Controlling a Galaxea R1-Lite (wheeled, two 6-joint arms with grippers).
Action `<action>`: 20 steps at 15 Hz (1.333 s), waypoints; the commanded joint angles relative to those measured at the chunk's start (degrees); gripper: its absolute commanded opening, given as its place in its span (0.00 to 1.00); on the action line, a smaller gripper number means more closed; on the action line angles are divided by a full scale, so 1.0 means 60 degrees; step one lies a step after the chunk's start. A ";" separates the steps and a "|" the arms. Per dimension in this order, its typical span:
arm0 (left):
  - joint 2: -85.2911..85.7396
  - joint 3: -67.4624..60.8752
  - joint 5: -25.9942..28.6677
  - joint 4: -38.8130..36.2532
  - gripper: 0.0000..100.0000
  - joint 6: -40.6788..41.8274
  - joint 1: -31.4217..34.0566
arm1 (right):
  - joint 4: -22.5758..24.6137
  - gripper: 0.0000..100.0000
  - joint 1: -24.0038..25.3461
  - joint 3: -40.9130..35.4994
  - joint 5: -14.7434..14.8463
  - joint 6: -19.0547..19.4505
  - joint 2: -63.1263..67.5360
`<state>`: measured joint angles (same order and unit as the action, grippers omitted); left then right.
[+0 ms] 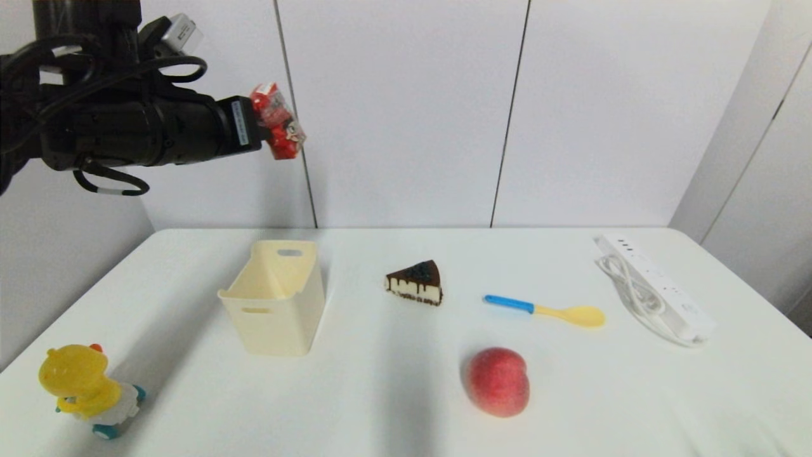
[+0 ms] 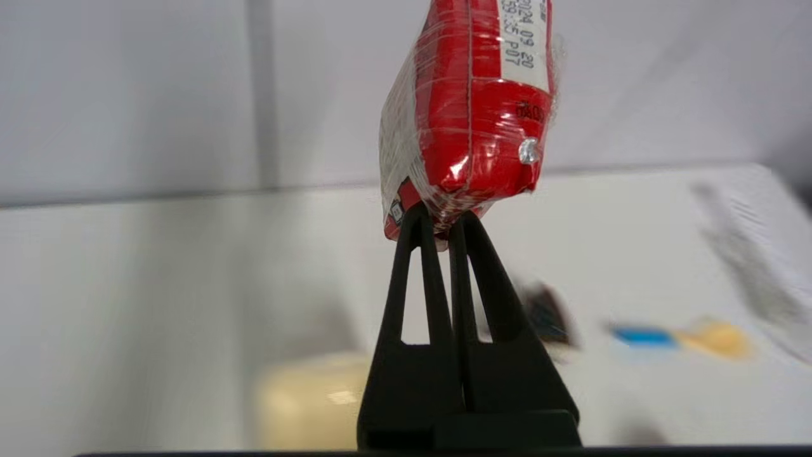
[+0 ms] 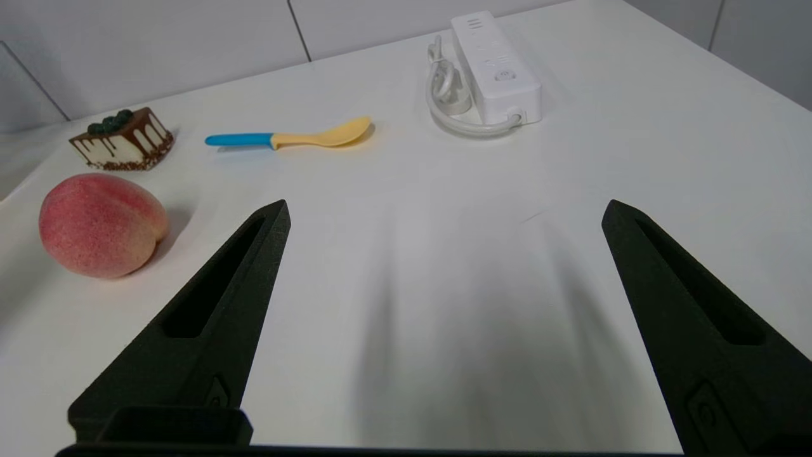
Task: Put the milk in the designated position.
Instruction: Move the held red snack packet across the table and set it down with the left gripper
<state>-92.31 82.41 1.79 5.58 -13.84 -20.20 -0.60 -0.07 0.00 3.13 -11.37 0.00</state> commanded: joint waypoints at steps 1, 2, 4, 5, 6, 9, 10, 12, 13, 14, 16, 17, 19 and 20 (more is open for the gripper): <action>0.0663 -0.0126 -0.0094 0.0974 0.00 -0.1019 -0.1760 | -0.0003 1.00 -0.0002 0.0000 0.0005 -0.0009 0.0015; 0.0634 -0.0200 -0.0299 0.1150 0.00 -0.1576 -0.2141 | -0.0003 1.00 -0.0002 0.0000 0.0005 -0.0009 0.0015; 0.0575 -0.0639 -0.1866 0.1223 0.00 -0.1942 -0.2742 | -0.0003 1.00 -0.0002 0.0000 0.0005 -0.0023 0.0015; 0.0531 -0.0932 -0.2847 0.1223 0.00 -0.2045 -0.3005 | -0.0003 1.00 -0.0002 0.0000 0.0005 -0.0009 0.0015; 0.0472 -0.1196 -0.3565 0.1223 0.00 -0.2396 -0.3342 | -0.0003 1.00 -0.0002 0.0000 0.0005 -0.0009 0.0015; 0.0179 -0.1606 -0.4517 0.1237 0.00 -0.4022 -0.4309 | -0.0003 1.00 -0.0002 0.0000 0.0005 -0.0009 0.0015; 0.0033 -0.1767 -0.5089 0.1325 0.00 -0.4022 -0.4368 | -0.0003 1.00 -0.0002 0.0000 0.0005 -0.0009 0.0015; -0.0201 -0.1767 -0.5455 0.1618 0.00 -0.4154 -0.4705 | -0.0003 1.00 0.0012 0.0000 0.0005 -0.0009 0.0015; -0.0289 -0.1796 -0.5470 0.1633 0.00 -0.4081 -0.4734 | -0.0003 1.00 -0.0002 0.0000 0.0005 -0.0009 0.0015; -0.0363 -0.1796 -0.5484 0.1750 0.00 -0.4051 -0.4763 | -0.0003 1.00 -0.0002 0.0000 0.0005 -0.0009 0.0015; -0.0553 -0.1767 -0.5528 0.2087 0.00 -0.4007 -0.4836 | 0.0012 1.00 -0.0002 0.0000 0.0005 -0.0009 0.0015; -0.0656 -0.1782 -0.5528 0.2102 0.00 -0.4007 -0.4939 | -0.0003 1.00 -0.0002 0.0000 0.0005 -0.0009 0.0015; -0.0919 -0.1796 -0.5528 0.2146 0.00 -0.3993 -0.5042 | -0.0003 1.00 -0.0002 0.0000 0.0005 -0.0009 0.0015; -0.1007 -0.1796 -0.5528 0.2146 0.00 -0.3993 -0.5071 | -0.0003 1.00 0.0012 0.0000 0.0005 -0.0009 0.0015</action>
<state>-96.28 71.67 -31.15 18.30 -37.56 -50.08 -0.57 -0.02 0.00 3.16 -11.37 0.00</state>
